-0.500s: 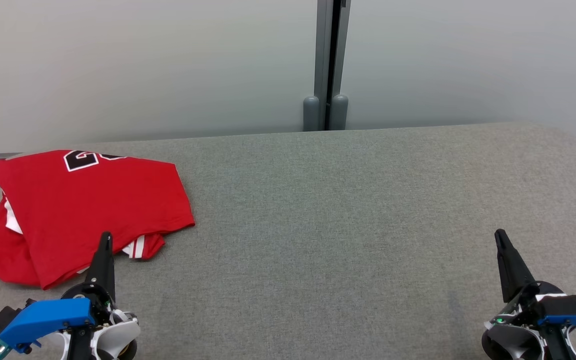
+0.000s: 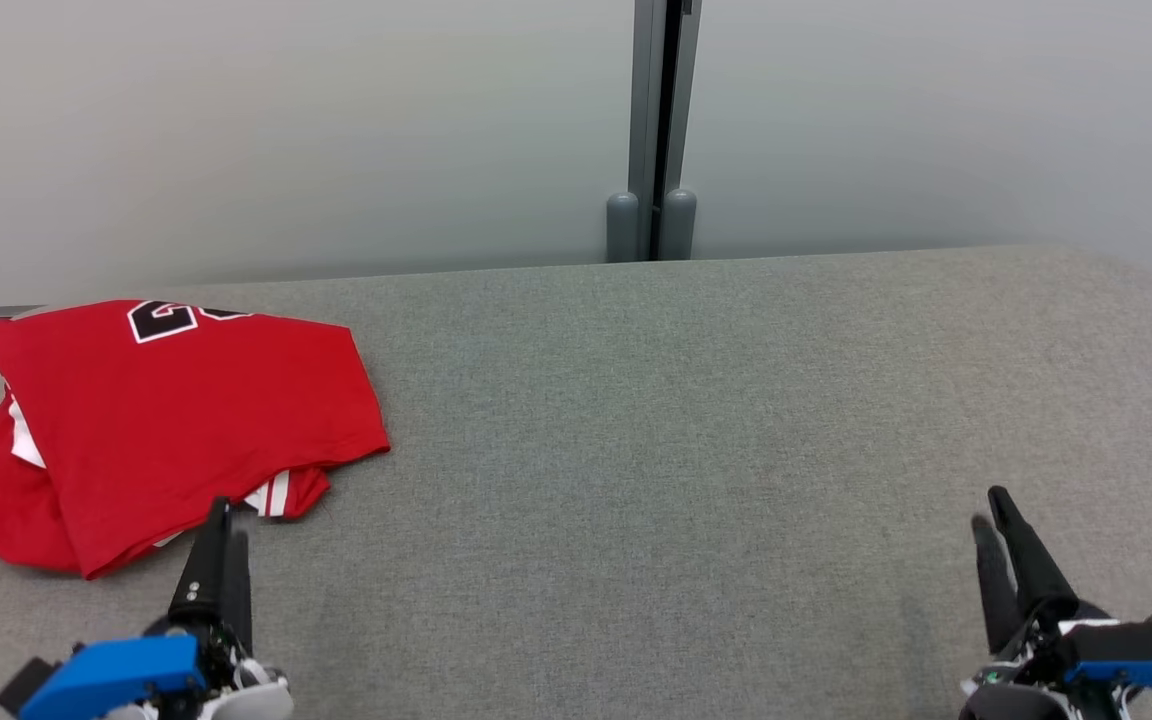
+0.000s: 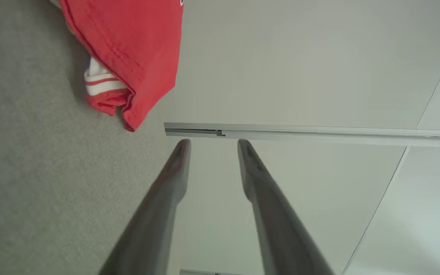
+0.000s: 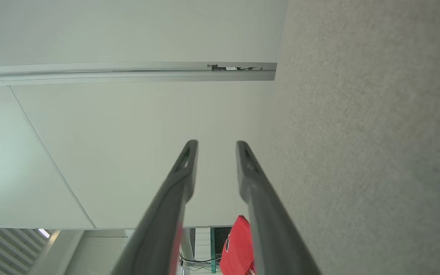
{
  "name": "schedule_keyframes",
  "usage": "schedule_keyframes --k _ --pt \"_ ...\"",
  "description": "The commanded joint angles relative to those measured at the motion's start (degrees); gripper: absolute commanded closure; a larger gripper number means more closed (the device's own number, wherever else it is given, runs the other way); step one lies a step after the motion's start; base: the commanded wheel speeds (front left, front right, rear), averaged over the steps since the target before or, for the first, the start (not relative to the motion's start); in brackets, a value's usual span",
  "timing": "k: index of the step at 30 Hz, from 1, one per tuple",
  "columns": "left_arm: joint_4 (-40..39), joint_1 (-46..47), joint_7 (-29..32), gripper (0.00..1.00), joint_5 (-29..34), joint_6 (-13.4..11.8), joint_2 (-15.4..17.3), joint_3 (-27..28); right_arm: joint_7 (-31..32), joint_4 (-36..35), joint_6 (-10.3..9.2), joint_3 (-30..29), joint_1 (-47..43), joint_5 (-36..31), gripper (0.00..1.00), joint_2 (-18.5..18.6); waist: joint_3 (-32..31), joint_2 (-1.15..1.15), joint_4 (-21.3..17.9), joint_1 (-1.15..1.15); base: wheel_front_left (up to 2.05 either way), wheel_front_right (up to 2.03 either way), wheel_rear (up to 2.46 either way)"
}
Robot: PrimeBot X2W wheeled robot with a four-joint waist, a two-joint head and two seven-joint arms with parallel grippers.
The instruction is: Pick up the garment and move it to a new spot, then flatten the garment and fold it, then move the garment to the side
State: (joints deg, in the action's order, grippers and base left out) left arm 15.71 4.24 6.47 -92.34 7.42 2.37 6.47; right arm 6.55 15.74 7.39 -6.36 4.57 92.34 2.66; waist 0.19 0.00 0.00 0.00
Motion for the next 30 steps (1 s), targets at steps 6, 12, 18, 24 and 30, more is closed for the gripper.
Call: schedule_keyframes --k 6,12,18,24,30 --pt "-0.9 -0.4 -1.7 0.0 1.9 0.0 0.0 -0.1 -1.7 0.0 0.01 1.4 -0.1 -1.8 0.0 0.0 0.1 0.0 0.1 0.0 0.0 0.0 0.0" --pt "-2.1 -0.5 -3.4 0.0 7.0 0.0 0.1 -0.2 -3.4 -0.5 0.02 2.5 0.1 -5.8 0.0 0.0 0.2 0.0 0.2 0.0 0.0 0.0 0.0" --pt "-3.2 -0.6 -5.0 0.0 13.1 0.0 0.1 -0.2 -5.0 -1.1 0.03 3.5 0.3 -11.3 0.0 0.1 0.2 0.0 0.3 0.0 0.0 0.0 0.0" --pt "-4.0 -0.7 -6.4 0.0 20.0 0.0 0.2 -0.1 -6.5 -1.8 0.04 4.4 0.4 -16.5 0.0 0.1 0.3 0.0 0.4 0.0 0.0 0.0 0.0" --pt "-4.9 -1.0 -7.8 0.0 27.5 -0.6 0.2 -0.5 -7.8 -2.3 0.05 5.3 0.4 -21.4 0.0 0.1 0.3 0.0 0.4 0.0 0.0 0.0 0.0"
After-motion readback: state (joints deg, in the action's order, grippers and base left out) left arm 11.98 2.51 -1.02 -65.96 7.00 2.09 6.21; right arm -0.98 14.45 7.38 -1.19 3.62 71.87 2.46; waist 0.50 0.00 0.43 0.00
